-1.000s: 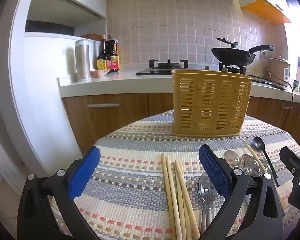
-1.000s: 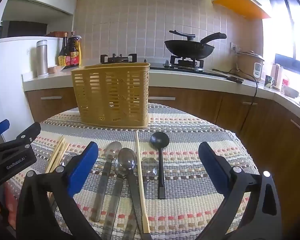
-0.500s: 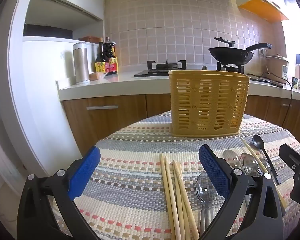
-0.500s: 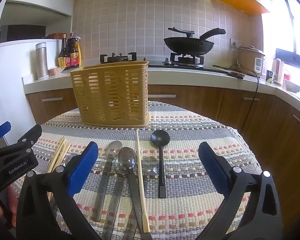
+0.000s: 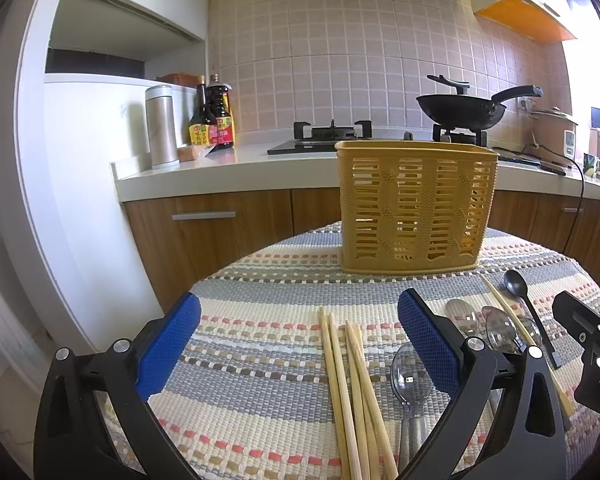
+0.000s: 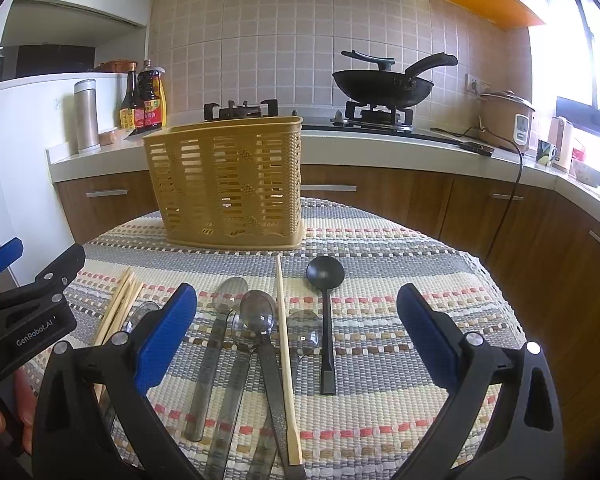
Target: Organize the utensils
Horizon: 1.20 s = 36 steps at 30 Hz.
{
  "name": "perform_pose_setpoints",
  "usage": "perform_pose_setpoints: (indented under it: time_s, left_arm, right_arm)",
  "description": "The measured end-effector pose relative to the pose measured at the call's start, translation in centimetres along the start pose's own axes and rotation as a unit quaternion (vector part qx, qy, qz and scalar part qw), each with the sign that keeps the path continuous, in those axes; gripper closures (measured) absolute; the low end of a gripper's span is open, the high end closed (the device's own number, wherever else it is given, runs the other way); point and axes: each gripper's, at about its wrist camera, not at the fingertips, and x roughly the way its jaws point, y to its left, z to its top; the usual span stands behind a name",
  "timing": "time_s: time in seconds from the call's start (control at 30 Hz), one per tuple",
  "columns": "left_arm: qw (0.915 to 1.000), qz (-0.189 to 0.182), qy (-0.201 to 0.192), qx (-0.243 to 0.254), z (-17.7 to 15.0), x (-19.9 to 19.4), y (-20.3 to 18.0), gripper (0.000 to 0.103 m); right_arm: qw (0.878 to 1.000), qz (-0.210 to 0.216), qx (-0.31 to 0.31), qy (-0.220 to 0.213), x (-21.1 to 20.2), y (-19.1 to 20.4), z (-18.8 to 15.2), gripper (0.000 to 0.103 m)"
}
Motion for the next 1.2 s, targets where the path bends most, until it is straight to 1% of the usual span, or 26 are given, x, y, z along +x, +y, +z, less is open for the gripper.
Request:
perform_pose_setpoints:
  time_s: [0.63,1.2]
  left_arm:
    - [1.0,-0.001,-0.004,0.007,0.03,-0.1,-0.37,0.007]
    - [1.0,-0.001,-0.002,0.004,-0.04,-0.22,-0.24,0.007]
  right_arm:
    - [1.0,0.002,-0.006,-0.001,-0.07,0.13,0.03,0.008]
    - [1.0,0.002,-0.01,0.0,0.07,0.28,0.0,0.008]
